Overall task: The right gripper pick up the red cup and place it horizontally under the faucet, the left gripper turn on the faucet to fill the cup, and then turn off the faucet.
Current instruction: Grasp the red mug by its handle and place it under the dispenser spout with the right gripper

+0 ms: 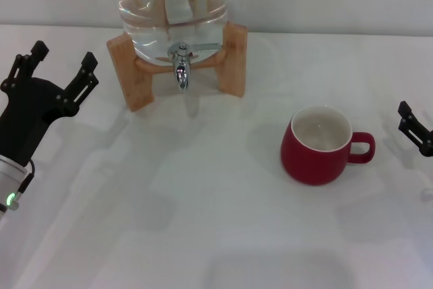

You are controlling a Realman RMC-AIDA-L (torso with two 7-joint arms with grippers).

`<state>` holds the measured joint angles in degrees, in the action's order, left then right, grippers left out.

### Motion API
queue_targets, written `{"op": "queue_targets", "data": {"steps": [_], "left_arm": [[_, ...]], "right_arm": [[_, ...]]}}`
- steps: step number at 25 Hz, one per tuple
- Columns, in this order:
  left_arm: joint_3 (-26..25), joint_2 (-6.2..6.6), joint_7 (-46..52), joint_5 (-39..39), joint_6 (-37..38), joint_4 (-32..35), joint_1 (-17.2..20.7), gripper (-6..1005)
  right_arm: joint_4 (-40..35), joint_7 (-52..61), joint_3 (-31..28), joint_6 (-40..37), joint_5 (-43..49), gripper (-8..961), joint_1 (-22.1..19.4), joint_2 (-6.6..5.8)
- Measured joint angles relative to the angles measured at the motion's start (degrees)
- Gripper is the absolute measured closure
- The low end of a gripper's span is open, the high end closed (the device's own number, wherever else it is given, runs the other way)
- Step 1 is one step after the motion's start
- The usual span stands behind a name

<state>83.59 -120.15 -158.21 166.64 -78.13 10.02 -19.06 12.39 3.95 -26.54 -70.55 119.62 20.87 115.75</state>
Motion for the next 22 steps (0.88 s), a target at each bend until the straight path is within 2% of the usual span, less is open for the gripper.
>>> {"op": "queue_targets", "data": {"steps": [16, 22], "left_arm": [[0.2, 0.0, 0.1, 0.0, 0.0, 0.0, 0.2, 107], [0.2, 0.0, 0.1, 0.0, -0.1, -0.6, 0.2, 107]], "right_arm": [[0.3, 0.2, 0.1, -0.4, 0.0, 98, -0.6, 0.09], [0.3, 2.1, 0.4, -2.0, 0.6, 98, -2.1, -0.02]]}}
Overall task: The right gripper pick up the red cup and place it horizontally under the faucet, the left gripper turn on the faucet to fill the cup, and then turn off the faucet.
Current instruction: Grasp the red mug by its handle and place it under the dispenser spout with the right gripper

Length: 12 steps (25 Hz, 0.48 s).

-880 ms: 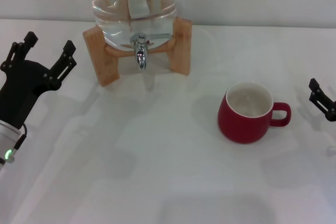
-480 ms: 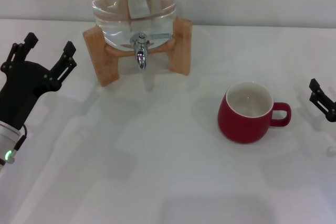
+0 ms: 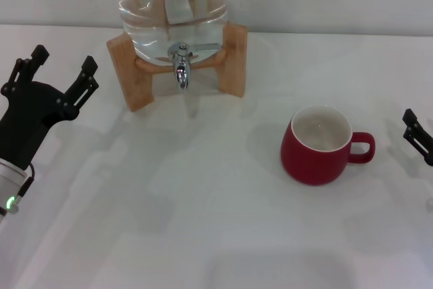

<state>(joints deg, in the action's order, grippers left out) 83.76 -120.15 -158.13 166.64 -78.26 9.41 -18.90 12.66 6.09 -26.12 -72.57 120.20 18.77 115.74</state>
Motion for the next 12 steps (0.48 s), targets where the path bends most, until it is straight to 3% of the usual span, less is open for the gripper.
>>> {"op": "queue_targets", "data": {"steps": [5, 12], "left_arm": [[0.0, 0.0, 0.0, 0.0, -0.2, 0.0, 0.1, 108], [0.0, 0.0, -0.1, -0.1, -0.3, 0.0, 0.1, 109]], "right_arm": [[0.4, 0.1, 0.9, -2.0, 0.2, 98, -1.7, 0.0], [0.6, 0.1, 6.8, -2.3, 0.2, 98, -2.1, -0.07]]}}
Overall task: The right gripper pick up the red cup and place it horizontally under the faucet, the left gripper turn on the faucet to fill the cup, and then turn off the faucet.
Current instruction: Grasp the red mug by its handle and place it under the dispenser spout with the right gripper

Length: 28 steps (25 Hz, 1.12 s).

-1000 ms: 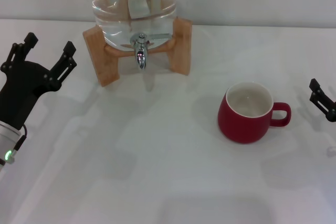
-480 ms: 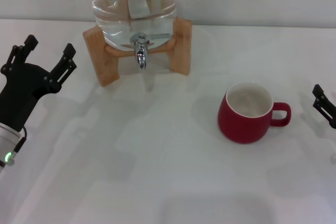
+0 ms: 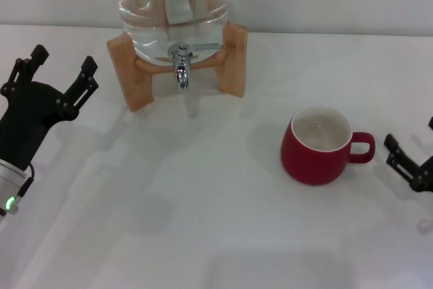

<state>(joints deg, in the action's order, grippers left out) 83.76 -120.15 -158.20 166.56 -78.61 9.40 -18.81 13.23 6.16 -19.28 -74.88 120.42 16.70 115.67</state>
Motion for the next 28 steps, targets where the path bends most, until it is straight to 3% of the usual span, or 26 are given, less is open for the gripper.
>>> {"op": "queue_targets", "data": {"steps": [13, 28], "left_arm": [[0.0, -0.06, 0.1, -0.3, -0.1, -0.1, 0.1, 109], [0.0, -0.09, 0.0, -0.2, 0.1, -0.1, 0.0, 108]], "right_arm": [[0.0, 0.0, 5.4, 0.0, 0.0, 99, -0.4, -0.01], [0.9, 0.0, 6.7, 0.4, 0.0, 99, 0.6, 0.1]]}}
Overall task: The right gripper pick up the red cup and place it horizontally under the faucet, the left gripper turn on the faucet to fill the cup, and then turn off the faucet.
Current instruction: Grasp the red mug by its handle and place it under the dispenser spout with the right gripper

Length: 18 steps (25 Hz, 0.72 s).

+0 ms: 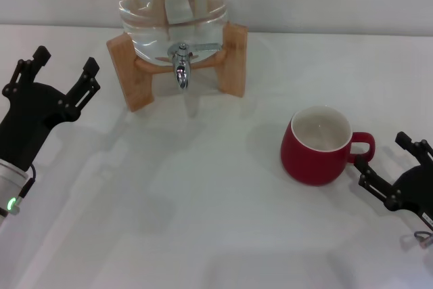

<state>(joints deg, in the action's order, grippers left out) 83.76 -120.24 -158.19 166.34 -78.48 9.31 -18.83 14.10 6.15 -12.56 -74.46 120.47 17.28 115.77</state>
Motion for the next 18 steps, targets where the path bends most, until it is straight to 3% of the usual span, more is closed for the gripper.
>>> {"op": "queue_targets", "data": {"steps": [18], "left_arm": [[0.0, 0.01, 0.0, 0.1, 0.3, 0.0, -0.4, 108]], "right_arm": [[0.0, -0.3, 0.0, 3.7, 0.0, 99, 2.3, 0.16]]}}
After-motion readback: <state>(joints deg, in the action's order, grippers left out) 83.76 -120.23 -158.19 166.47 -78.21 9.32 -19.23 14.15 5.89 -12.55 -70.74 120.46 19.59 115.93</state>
